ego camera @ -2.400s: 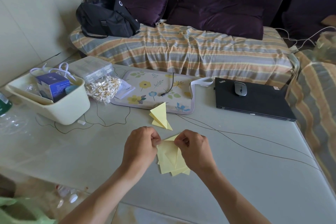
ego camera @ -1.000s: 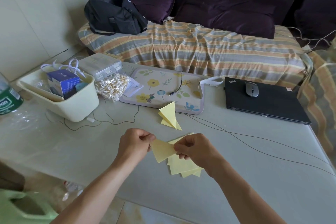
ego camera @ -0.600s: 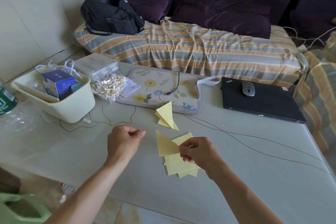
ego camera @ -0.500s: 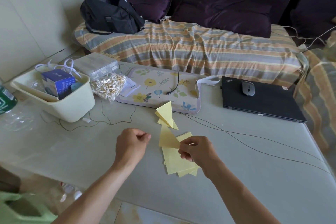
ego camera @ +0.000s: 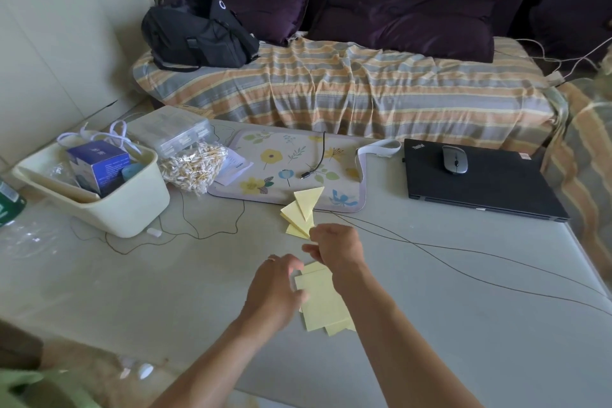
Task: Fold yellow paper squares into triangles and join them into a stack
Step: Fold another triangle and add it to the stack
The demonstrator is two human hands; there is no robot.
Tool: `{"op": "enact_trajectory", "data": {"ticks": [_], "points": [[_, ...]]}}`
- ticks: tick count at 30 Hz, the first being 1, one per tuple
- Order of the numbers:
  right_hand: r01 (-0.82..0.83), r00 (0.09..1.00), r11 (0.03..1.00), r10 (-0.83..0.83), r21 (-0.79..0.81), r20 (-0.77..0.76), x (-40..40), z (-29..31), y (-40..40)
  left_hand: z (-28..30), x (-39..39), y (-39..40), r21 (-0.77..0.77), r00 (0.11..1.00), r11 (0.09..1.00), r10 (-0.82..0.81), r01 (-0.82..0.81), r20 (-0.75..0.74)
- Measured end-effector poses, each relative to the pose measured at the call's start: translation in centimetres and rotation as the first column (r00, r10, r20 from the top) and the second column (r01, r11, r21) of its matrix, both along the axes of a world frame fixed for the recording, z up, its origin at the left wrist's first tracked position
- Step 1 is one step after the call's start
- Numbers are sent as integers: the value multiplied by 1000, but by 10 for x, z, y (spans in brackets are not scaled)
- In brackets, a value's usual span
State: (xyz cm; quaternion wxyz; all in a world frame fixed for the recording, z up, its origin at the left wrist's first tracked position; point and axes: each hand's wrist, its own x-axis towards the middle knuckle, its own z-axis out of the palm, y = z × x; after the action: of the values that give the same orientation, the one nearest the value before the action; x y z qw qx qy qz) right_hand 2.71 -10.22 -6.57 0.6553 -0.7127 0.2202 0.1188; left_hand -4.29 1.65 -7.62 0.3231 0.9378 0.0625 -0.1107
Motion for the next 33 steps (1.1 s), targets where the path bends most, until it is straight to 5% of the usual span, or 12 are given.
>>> {"op": "enact_trajectory", "data": {"ticks": [3,9,16,20,24,30,33], "points": [[-16,1000,993,13,-118,-26,-5,-9,-13,-11,-6,-7,120,986,978,-167,169,-24],[-169,984,899,135,-403,-113,-23,-26,-39,-19,-9,-18,358,970,904,-242,234,-21],[-312,946,826,317,-469,-70,-40,-30,-48,-22,-6,-22,224,990,972,-98,73,103],[-429,862,646,502,-632,-72,-47,-32,-52,-28,-4,-21,188,991,982,-31,6,128],[-467,801,526,593,-711,-88,-54,-30,-51,-30,-3,-20,116,989,988,88,-102,120],[-499,749,474,657,-726,-86,-63,-27,-46,-28,-1,-15,-42,981,981,191,-189,44],[-489,724,398,682,-777,-106,-69,-27,-45,-27,-4,-16,111,996,990,88,-91,35]]}}
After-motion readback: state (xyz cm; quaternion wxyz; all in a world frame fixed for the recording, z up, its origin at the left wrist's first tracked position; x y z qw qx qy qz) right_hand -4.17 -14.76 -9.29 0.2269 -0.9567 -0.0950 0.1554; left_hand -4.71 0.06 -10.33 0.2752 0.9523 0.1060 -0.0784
